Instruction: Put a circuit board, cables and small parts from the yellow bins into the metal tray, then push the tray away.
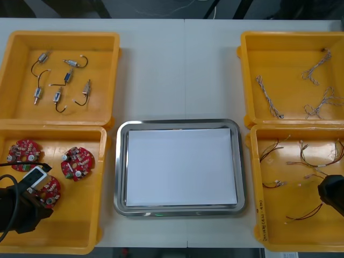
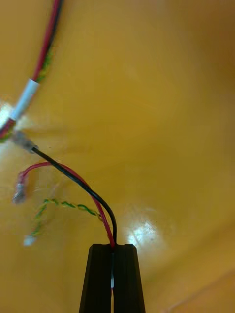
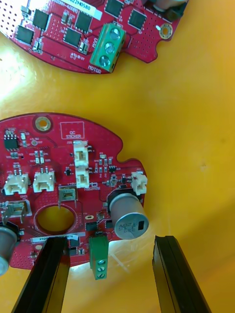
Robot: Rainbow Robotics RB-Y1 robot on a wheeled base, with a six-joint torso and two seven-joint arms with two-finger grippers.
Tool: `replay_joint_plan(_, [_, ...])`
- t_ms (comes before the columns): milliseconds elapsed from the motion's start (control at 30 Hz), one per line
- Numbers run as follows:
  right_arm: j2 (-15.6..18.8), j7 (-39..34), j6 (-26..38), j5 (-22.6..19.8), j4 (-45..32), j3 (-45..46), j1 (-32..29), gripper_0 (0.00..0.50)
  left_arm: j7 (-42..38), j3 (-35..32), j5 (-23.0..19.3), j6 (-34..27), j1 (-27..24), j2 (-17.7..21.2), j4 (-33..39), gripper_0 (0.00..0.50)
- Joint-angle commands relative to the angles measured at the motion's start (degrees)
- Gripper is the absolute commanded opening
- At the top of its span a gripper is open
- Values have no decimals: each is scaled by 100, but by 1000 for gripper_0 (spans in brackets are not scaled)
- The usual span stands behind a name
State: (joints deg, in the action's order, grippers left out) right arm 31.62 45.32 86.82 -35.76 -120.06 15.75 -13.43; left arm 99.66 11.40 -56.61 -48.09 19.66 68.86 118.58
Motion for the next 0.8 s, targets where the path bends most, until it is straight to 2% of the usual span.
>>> replay_joint_plan(33, [-16,65,529,25,-739,596,104,0,343,108,80,71,-121,233,-2,500])
replay_joint_plan(133, [107,91,871,-19,-1055,772,156,0,343,108,106,71,-121,224,-10,500])
replay_joint_plan(333, [591,161,1390,-133,-1626,904,306,0,343,125,141,80,-129,233,-19,500])
replay_joint_plan(367, [722,179,1487,-195,-1714,904,341,0,343,143,159,107,-121,233,-19,382])
replay_joint_plan(400, [854,188,1583,-300,-1767,904,385,0,343,152,168,124,-121,224,-28,154])
replay_joint_plan(433, [933,188,1645,-379,-1793,912,402,0,343,161,177,124,-121,224,-19,48])
replay_joint_plan(467, [1074,188,1724,-546,-1811,939,446,0,343,161,185,133,-121,224,-28,0])
replay_joint_plan(700, [1786,293,2067,-1628,-1828,1106,815,0,361,169,256,159,-121,233,-19,0])
replay_joint_plan(733, [1786,293,2067,-1628,-1828,1106,815,0,361,169,256,159,-121,233,-19,0])
replay_joint_plan(800, [2032,372,2119,-2049,-1828,1115,982,0,352,169,229,159,-121,242,-19,0])
